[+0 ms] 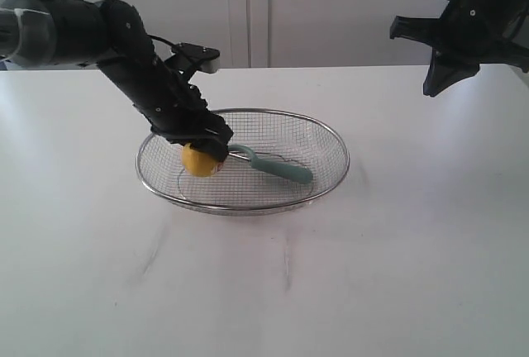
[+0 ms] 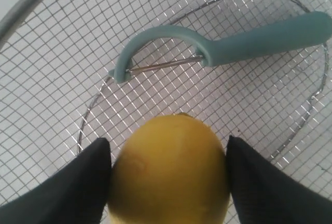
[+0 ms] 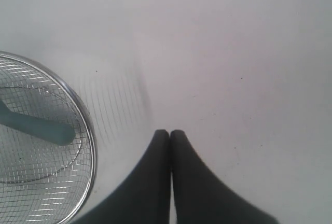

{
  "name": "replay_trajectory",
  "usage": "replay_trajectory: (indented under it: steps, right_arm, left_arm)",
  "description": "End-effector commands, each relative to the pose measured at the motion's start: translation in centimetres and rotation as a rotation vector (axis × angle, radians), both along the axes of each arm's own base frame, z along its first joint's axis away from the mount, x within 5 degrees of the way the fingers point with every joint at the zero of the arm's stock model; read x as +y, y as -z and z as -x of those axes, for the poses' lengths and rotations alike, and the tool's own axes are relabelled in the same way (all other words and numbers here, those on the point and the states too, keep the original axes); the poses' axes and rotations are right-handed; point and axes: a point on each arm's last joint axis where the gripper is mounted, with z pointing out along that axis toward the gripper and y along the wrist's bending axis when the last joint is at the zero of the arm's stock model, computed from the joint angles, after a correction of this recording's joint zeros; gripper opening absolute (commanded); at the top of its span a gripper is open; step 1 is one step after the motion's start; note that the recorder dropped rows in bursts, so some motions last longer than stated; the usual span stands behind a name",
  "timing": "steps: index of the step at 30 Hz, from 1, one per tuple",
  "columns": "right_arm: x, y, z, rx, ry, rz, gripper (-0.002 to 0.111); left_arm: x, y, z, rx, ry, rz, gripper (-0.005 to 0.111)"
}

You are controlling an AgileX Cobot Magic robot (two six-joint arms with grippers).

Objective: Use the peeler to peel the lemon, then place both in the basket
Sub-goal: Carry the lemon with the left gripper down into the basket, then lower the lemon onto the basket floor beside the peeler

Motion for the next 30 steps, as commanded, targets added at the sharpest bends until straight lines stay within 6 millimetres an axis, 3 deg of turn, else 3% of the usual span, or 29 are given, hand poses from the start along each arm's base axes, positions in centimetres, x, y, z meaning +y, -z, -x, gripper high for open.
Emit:
replay_trajectory:
  steps: [1, 20, 24, 30]
  right_arm:
    - [-0.36, -0.57, 0.15, -0.014, 0.007, 0.007, 0.0]
    - [-0.36, -0.57, 0.15, -0.014, 0.007, 0.007, 0.0]
    - [-0.36, -0.57, 0.15, -0.014, 0.007, 0.007, 0.0]
    - [-0.36, -0.57, 0.15, -0.014, 0.007, 0.007, 0.0]
  left_arm:
    - [-0.39, 0.84, -0.3, 0.011, -0.007, 0.011, 0.0]
    - [-0.5, 1.61, -0.8, -0.02, -0.002, 0.007, 0.0]
    - [-0.5, 1.61, -0.78, -0.018, -0.002, 0.007, 0.014]
    - [-0.5, 1.61, -0.8, -0.02, -0.002, 0.007, 0.052]
